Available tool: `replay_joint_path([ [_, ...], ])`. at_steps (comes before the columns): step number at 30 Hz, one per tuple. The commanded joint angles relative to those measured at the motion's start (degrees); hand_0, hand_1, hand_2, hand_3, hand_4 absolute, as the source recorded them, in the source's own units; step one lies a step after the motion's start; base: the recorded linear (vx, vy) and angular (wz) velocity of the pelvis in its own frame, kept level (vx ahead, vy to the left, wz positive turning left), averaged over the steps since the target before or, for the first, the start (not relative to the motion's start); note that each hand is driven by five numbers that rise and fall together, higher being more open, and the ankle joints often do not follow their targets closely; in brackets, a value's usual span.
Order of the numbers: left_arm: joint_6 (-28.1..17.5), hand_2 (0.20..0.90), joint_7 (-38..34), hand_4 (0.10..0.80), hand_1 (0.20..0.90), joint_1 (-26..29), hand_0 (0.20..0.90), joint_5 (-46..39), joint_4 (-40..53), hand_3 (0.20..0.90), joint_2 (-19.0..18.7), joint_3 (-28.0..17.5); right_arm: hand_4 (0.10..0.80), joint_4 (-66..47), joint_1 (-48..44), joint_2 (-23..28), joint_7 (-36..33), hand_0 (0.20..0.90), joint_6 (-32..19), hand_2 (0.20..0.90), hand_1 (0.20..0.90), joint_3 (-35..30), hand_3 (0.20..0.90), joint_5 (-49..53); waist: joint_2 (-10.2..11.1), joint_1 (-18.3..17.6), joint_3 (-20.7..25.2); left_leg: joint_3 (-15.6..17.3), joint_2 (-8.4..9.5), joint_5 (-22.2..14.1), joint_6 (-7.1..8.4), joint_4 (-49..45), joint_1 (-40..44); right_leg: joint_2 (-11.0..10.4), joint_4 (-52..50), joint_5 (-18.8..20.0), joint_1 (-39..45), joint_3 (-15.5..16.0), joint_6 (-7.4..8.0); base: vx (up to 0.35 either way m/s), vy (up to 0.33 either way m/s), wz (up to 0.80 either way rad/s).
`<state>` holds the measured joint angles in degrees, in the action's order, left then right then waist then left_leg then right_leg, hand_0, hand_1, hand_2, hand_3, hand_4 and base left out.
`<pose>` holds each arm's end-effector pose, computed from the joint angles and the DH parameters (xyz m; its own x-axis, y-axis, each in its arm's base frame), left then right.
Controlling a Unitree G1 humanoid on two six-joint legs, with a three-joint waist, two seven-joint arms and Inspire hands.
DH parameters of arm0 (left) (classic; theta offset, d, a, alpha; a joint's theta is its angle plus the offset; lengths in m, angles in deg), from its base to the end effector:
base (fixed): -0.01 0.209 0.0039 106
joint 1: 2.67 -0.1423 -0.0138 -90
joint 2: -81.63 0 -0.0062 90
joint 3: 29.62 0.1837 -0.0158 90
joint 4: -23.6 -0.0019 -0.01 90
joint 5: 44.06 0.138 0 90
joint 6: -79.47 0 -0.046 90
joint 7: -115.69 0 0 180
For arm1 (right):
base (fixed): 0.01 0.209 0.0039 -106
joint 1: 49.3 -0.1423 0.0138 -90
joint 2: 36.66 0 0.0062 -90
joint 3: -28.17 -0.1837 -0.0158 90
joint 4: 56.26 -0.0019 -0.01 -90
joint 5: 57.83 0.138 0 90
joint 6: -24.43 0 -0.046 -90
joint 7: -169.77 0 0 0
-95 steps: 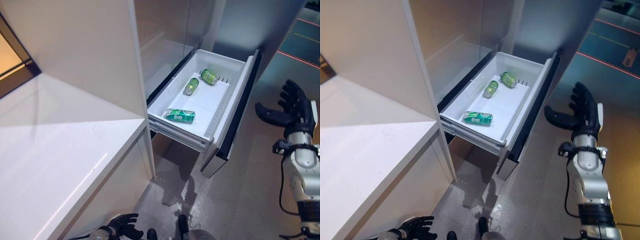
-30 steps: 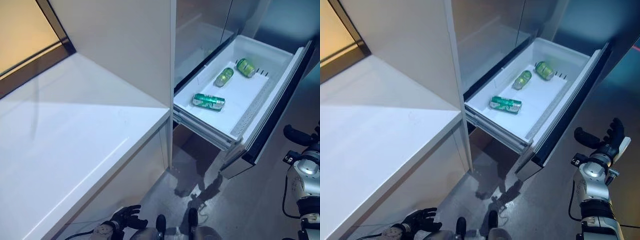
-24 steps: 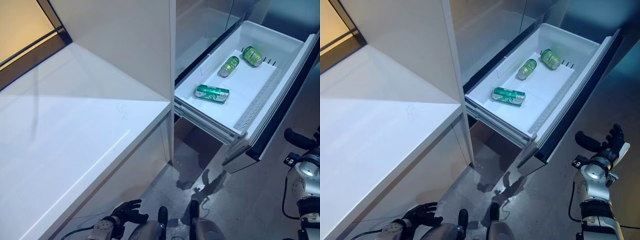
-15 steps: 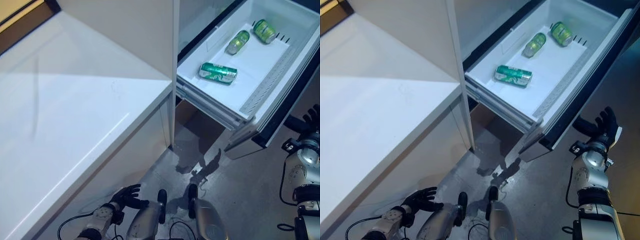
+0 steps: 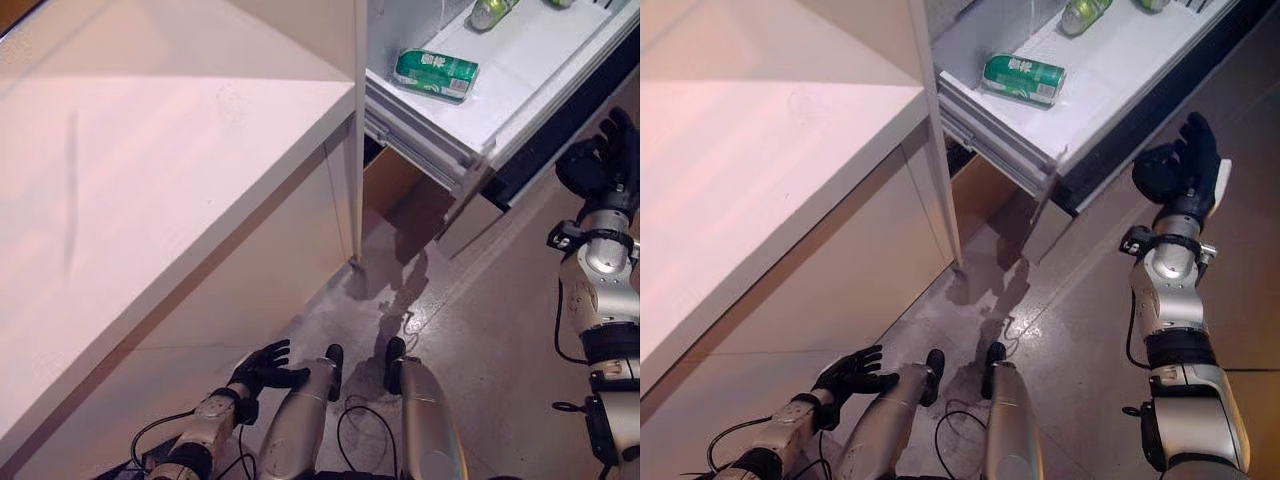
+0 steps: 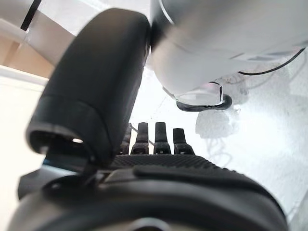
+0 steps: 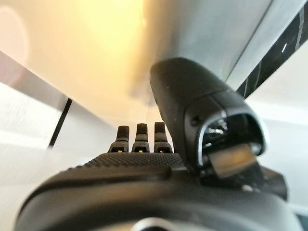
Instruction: Put drinks into fridge and close the fridge
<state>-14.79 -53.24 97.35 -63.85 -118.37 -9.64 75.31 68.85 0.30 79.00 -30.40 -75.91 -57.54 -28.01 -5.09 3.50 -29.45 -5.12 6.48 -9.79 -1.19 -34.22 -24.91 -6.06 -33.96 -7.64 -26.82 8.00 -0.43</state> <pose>0.1828 0.2104 -0.0643 0.7553 -0.1477 -0.6385 0.1658 0.9857 -0.0319 0.3081 -0.2867 0.1828 0.8153 -0.4500 0.3645 0.4899 0.8715 -0.0197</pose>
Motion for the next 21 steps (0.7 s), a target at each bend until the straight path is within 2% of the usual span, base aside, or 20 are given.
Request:
replay_joint_path([
  [1, 2.9, 0.900, -0.5, 0.800, 0.900, -6.6, 0.900, 2.3, -2.9, 0.900, -4.6, 2.4, 0.800, -7.6, -18.0, 5.2, 6.4, 0.900, -6.0, 0.900, 0.900, 5.9, 0.900, -5.8, 1.3, 6.5, 2.3, 0.8, 0.77, 1.2, -2.91, 1.1, -0.7, 1.8, -4.4, -4.4, 2.9, 3.4, -3.42, 0.032, 0.044, 0.15],
  [3, 2.9, 0.900, -0.1, 0.800, 0.900, -6.8, 0.900, 2.4, -2.9, 0.900, -4.7, 2.5, 0.800, -6.4, -20.3, 5.3, 6.5, 0.900, -5.3, 0.900, 0.900, 7.4, 0.900, -6.4, 1.1, 7.3, 2.3, 0.5, 1.03, 1.5, -2.89, 1.2, -0.9, 1.3, -5.0, -4.7, 2.9, 4.1, -3.39, 0.101, 0.032, 0.15],
  [4, 3.1, 0.900, 0.1, 0.800, 0.900, -6.8, 0.900, 2.2, -3.0, 0.900, -4.8, 2.7, 0.800, -4.8, -22.7, 5.1, 6.6, 0.900, -4.7, 0.900, 0.900, 9.2, 0.900, -7.3, 1.1, 8.4, 2.4, -0.2, 1.42, -0.3, -2.78, 0.5, -0.4, 0.8, -6.3, -6.7, 3.3, 4.2, -2.88, 0.170, 0.036, 0.21],
  [11, 2.4, 0.900, 1.7, 0.800, 0.900, -7.5, 0.900, 2.8, -3.4, 0.900, -5.8, 3.1, 0.800, 2.1, -31.2, 5.2, 4.1, 0.900, -2.9, 0.900, 0.900, 14.9, 0.900, -9.9, 0.5, 12.3, 2.2, -2.4, 2.45, 0.7, -2.75, 1.6, -0.4, -1.0, -6.4, -6.9, 4.4, 6.9, -2.48, 0.087, 0.019, 0.26],
  [21, 0.5, 0.900, 2.5, 0.800, 0.900, -9.2, 0.900, 5.4, -4.4, 0.900, -6.7, 2.7, 0.800, 7.1, -34.2, 5.8, -1.3, 0.900, -0.7, 0.900, 0.900, 16.5, 0.900, -11.8, 1.0, 14.8, 2.0, -3.9, 3.56, 0.3, -3.16, 1.0, -0.5, -2.3, -6.4, -6.7, 5.6, 8.8, -2.02, 0.051, -0.003, 0.22],
])
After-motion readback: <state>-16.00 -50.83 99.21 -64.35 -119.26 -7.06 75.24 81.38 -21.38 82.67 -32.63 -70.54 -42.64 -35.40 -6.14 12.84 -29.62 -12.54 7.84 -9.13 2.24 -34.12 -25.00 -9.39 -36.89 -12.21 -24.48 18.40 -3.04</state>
